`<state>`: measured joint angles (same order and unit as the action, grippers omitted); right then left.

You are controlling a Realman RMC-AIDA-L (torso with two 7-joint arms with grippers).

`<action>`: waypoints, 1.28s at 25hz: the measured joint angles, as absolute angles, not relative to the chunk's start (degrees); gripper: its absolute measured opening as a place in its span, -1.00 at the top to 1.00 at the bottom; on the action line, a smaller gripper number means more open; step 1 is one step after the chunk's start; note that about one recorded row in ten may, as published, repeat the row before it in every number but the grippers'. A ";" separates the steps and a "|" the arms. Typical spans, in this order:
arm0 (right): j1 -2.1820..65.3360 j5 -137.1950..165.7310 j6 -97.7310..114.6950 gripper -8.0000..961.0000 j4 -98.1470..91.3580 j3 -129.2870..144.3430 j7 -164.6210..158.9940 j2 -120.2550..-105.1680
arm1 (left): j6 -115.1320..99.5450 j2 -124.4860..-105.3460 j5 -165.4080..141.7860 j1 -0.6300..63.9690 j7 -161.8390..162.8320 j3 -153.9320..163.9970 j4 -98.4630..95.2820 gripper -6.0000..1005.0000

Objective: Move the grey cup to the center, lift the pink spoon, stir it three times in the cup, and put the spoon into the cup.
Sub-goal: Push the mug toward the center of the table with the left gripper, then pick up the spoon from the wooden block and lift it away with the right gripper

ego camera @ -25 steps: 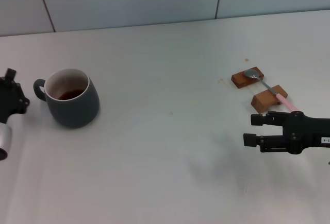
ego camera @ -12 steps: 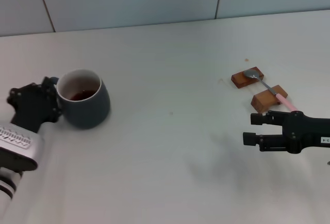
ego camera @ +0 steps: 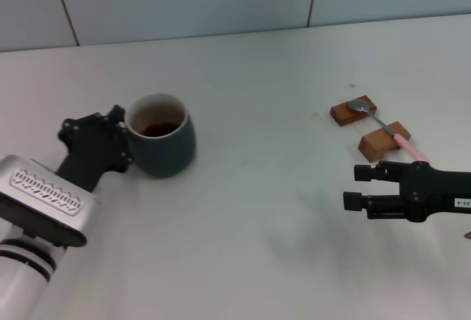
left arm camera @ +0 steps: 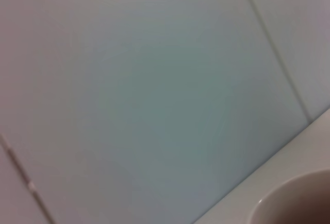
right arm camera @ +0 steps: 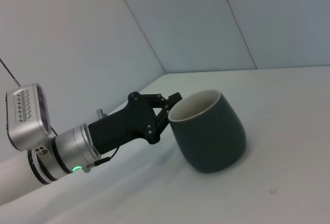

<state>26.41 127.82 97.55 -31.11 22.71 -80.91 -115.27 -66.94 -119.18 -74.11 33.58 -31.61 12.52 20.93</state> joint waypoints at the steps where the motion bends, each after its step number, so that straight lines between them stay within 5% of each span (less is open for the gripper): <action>1: 26.34 127.82 97.55 -0.73 -31.11 22.71 -80.91 -115.29 | -66.77 -119.18 -75.73 33.66 -31.59 11.51 21.28 0.99; 25: 24.75 125.95 97.88 -0.73 -31.42 22.44 -81.03 -115.92 | -62.01 -119.18 -95.84 35.29 -24.02 3.12 23.83 0.99; 32: 21.43 114.52 97.48 -0.73 -31.02 18.28 -84.44 -115.77 | -79.22 -118.15 -109.21 30.36 6.89 0.26 11.59 0.99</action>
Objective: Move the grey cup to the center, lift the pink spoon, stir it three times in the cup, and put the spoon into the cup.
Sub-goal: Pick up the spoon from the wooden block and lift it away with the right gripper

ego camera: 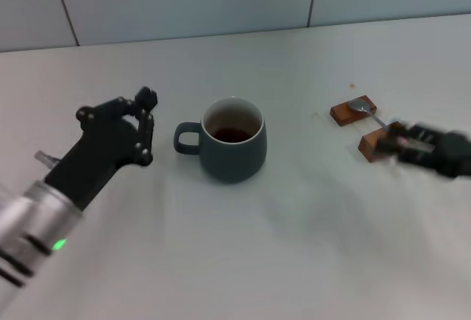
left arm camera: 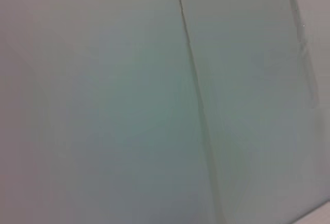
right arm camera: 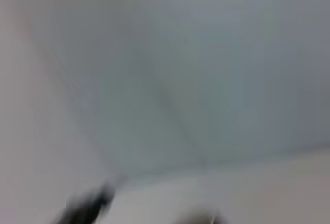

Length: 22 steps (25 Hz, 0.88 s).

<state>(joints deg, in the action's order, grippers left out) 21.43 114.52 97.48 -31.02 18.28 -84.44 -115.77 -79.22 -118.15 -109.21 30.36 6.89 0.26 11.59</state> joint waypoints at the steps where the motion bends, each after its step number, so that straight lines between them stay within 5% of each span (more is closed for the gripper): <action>1: 20.85 112.81 97.48 -0.73 -30.67 16.78 -85.52 -115.90 | -80.72 -118.09 -112.05 30.58 13.94 0.41 8.02 0.99; 9: 14.25 103.07 96.58 -0.73 -14.67 1.05 -98.33 -114.81 | -87.44 -118.50 -125.57 33.27 41.25 8.68 -13.24 0.58; 15: 10.73 103.59 91.92 -0.73 -11.93 0.81 -110.79 -116.61 | -87.44 -118.67 -124.74 34.56 44.90 14.62 -19.06 0.10; 22: 10.48 104.79 85.76 -0.73 -9.04 1.85 -114.51 -117.02 | -87.51 -118.57 -124.61 35.64 45.90 15.17 -20.41 -0.45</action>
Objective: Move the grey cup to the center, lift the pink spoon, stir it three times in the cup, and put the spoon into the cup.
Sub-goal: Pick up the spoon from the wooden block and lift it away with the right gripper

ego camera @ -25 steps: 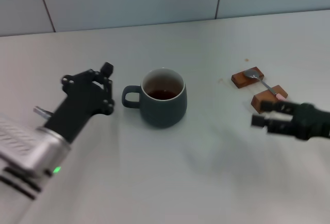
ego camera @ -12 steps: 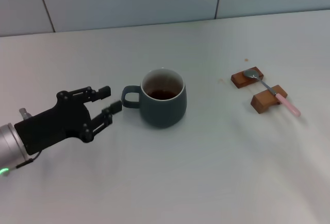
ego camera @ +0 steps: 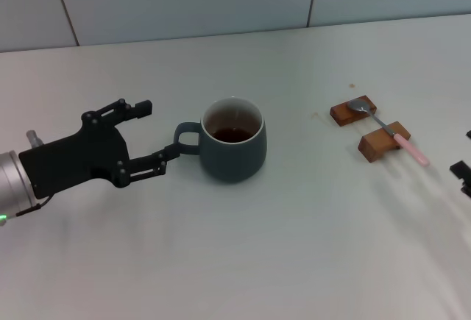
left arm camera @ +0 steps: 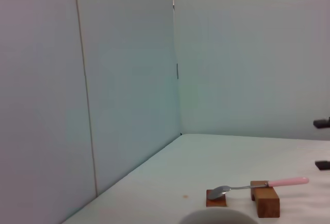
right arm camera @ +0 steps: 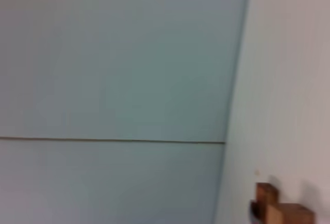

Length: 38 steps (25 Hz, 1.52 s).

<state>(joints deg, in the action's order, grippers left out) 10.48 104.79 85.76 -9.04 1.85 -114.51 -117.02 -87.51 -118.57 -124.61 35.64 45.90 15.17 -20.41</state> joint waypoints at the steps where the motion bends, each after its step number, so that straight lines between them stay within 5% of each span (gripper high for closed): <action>1: 10.55 104.95 84.93 -0.73 -8.96 1.96 -114.82 -117.02 | -87.39 -118.57 -124.58 36.20 45.98 15.39 -20.66 -0.53; 3: 10.63 105.01 83.74 -0.73 -8.90 2.03 -115.26 -117.06 | -87.41 -118.57 -124.58 36.47 45.98 15.61 -20.68 -0.69; 38: 16.93 107.67 74.57 -0.73 -8.79 3.78 -115.91 -117.72 | -87.81 -118.64 -124.85 36.56 48.25 17.41 -22.93 -0.68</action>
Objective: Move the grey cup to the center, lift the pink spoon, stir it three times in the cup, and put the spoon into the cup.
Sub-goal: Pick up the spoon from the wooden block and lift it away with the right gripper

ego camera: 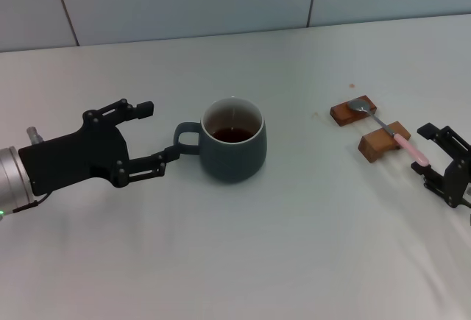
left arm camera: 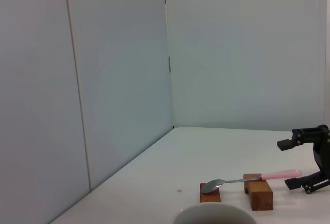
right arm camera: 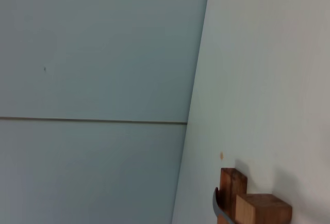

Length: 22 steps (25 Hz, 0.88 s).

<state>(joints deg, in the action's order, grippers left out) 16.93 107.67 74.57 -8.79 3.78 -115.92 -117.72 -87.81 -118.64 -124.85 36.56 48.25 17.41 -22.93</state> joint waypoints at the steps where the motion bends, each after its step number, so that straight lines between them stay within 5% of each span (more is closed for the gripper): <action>1: 17.07 107.67 74.43 -0.73 -8.79 3.78 -115.89 -117.82 | -87.81 -118.61 -124.82 36.53 48.25 17.41 -22.94 -0.68; 14: 18.03 107.86 73.64 -0.73 -8.70 4.59 -116.31 -118.19 | -87.89 -118.56 -124.91 36.38 48.26 17.40 -23.09 -0.68; 22: 17.70 107.85 73.12 -0.08 -8.70 4.57 -116.39 -118.50 | -87.86 -118.49 -125.07 36.20 48.27 17.40 -23.11 -0.68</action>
